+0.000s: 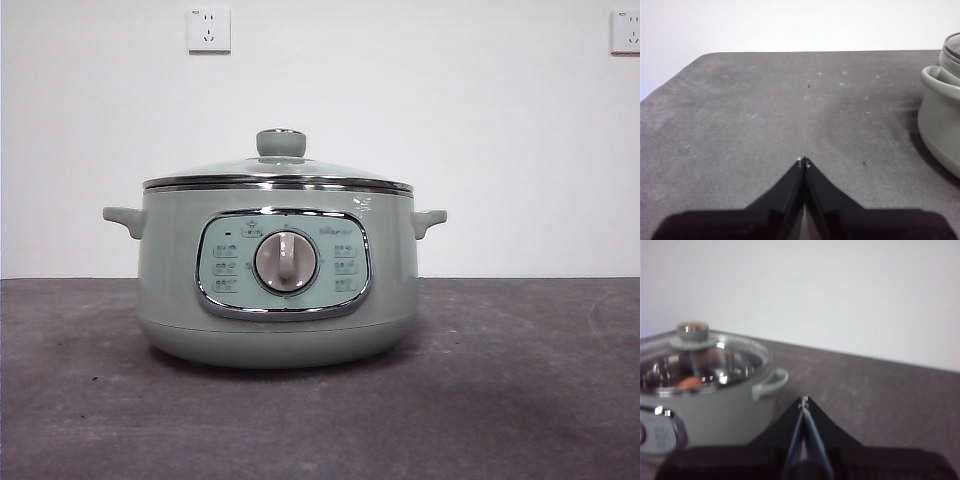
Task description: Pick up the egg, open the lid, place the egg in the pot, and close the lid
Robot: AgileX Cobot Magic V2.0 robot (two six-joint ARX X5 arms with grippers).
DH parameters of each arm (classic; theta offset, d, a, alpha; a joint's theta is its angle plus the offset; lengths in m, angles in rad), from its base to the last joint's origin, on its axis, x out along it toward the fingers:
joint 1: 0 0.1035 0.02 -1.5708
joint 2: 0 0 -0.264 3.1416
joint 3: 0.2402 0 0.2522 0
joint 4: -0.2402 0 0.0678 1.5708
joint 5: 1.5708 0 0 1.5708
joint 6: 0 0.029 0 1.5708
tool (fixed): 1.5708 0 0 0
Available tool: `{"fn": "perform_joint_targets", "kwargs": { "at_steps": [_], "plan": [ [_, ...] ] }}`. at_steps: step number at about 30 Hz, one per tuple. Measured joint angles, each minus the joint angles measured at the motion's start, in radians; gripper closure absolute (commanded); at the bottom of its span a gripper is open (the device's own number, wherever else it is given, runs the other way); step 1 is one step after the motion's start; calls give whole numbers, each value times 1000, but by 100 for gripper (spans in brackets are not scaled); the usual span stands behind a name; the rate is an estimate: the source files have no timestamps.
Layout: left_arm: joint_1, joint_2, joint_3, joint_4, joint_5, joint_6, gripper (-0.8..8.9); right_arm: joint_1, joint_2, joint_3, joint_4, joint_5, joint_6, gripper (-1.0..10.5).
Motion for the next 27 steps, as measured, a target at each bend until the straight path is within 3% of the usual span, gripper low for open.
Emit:
{"fn": "perform_joint_targets", "kwargs": {
  "at_steps": [8, 12, 21, 27],
  "plan": [
    [0, 0, 0, -1, 0, 0, 817, 0, -82, -131, -42, 1, 51, 946],
    [0, 0, 0, -2, 0, 0, 817, 0, -83, -140, -109, 1, 63, 946],
    [0, 0, 0, -2, 0, 0, 817, 0, -84, -140, -111, 17, 156, 946],
    [0, 0, 0, -2, 0, 0, 817, 0, -84, -140, -111, 26, 179, 946]
  ]
}}
